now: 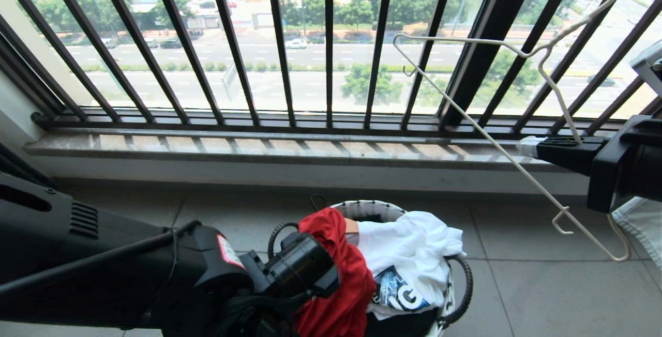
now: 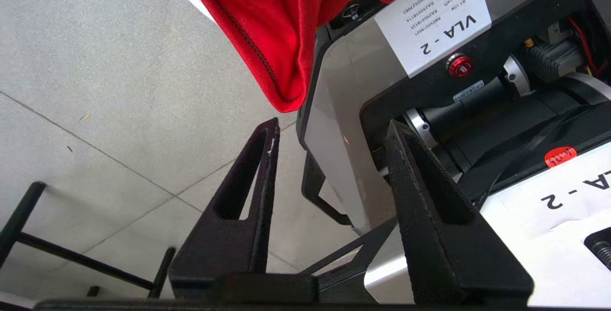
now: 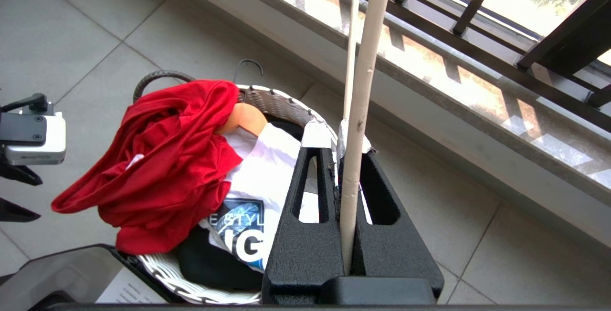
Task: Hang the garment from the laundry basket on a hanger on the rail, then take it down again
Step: Pick up clothes from the basket
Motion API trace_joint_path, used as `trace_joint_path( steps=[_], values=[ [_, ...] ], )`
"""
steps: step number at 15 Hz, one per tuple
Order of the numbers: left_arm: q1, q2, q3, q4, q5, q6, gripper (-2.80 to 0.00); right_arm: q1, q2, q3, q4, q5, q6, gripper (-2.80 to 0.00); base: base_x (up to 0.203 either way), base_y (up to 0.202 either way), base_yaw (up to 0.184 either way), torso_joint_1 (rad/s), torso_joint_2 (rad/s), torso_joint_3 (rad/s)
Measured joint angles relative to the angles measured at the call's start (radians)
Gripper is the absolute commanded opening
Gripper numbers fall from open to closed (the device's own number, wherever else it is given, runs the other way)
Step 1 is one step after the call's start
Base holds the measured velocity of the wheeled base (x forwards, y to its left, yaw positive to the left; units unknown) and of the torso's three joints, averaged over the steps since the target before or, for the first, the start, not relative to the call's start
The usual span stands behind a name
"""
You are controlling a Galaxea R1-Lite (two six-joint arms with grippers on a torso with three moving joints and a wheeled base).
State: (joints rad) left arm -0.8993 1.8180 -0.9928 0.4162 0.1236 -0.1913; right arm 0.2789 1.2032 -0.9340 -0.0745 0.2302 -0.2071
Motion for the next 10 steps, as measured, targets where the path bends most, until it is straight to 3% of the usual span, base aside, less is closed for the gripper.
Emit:
trace_joint_path(
  steps=[4,6,7,10],
  values=[
    [0.058,-0.123,-0.095,0.056,0.001,0.029,0.0,0.0,0.006,-0.003,0.0,0.0,0.0,-2.8,0.0,0.0,0.0,0.0,0.0,0.0],
    [0.115,-0.151,-0.183,0.063,0.001,0.087,0.0,0.0,0.009,-0.003,0.0,0.0,-0.001,-2.8,0.0,0.0,0.0,0.0,0.0,0.0],
    [0.151,-0.157,-0.221,0.064,-0.002,0.151,-2.8,0.0,0.011,-0.003,0.0,0.0,0.0,-2.8,0.0,0.0,0.0,0.0,0.0,0.0],
    [0.217,-0.132,-0.306,0.065,-0.043,0.261,-2.8,0.0,0.014,-0.003,0.0,0.0,-0.001,-2.8,0.0,0.0,0.0,0.0,0.0,0.0]
  ],
)
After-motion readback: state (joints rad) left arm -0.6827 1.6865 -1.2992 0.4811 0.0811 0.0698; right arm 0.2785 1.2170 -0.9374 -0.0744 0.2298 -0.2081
